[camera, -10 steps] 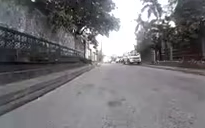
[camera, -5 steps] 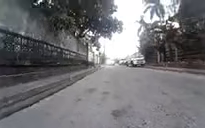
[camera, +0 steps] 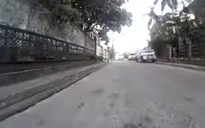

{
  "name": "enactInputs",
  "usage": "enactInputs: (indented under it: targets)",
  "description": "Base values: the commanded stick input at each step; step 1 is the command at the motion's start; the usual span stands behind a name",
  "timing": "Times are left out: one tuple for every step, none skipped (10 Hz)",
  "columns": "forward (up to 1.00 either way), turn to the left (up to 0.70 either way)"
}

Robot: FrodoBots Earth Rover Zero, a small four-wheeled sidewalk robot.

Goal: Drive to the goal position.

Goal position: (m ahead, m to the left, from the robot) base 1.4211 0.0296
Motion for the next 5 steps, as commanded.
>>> enactInputs:
  targets:
    - [1.00,-0.28]
    - [1.00,-0.28]
    - [1.00,-0.28]
    - [1.00,-0.28]
    - [1.00,-0.28]
